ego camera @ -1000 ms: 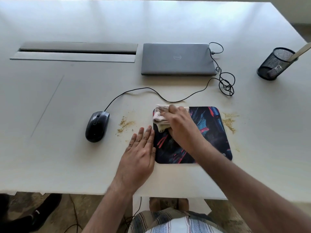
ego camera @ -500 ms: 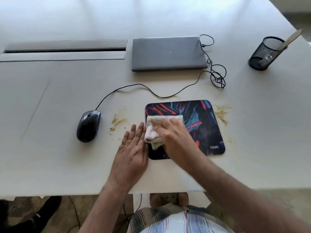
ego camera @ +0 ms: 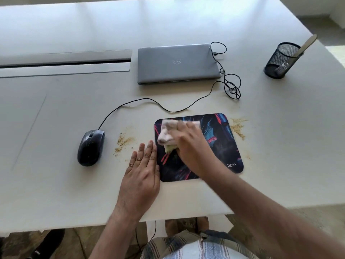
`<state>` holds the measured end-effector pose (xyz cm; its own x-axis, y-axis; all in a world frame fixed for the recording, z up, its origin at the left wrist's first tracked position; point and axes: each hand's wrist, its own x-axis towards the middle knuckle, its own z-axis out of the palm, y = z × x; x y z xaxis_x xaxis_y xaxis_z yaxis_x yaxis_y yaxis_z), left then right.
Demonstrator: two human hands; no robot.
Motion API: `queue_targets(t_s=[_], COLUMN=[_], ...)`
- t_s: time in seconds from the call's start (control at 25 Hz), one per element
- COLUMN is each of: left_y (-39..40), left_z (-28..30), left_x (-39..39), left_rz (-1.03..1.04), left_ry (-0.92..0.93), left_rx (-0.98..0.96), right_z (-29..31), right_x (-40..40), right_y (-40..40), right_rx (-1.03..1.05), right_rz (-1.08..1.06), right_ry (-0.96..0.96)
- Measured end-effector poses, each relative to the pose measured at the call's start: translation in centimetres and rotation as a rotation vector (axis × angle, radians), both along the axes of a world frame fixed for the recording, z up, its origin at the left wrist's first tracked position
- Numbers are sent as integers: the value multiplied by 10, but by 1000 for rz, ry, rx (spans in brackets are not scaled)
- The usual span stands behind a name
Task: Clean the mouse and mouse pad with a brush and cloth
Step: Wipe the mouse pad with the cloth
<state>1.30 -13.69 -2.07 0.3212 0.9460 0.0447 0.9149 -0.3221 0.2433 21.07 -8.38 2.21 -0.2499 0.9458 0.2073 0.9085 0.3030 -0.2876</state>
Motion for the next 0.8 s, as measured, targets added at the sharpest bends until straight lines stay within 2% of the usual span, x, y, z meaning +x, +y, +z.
queue_targets(t_s=[0.16,0.4,0.6,0.8], left_y=[0,-1,-2,-1], left_z=[-1,-2,-3,-3], left_x=[1,1,1,1], left_rz=[7,7,1,10], left_ry=[1,21,17,10], left_rx=[21,11,13,12], right_z=[-2,3,-1,0], right_x=[7,21,21,38], right_y=[-69,30,-59,36], right_rx=[-31,-18,-38,23], right_rz=[119,-77,44,-103], right_ry=[4,-7,9,-19])
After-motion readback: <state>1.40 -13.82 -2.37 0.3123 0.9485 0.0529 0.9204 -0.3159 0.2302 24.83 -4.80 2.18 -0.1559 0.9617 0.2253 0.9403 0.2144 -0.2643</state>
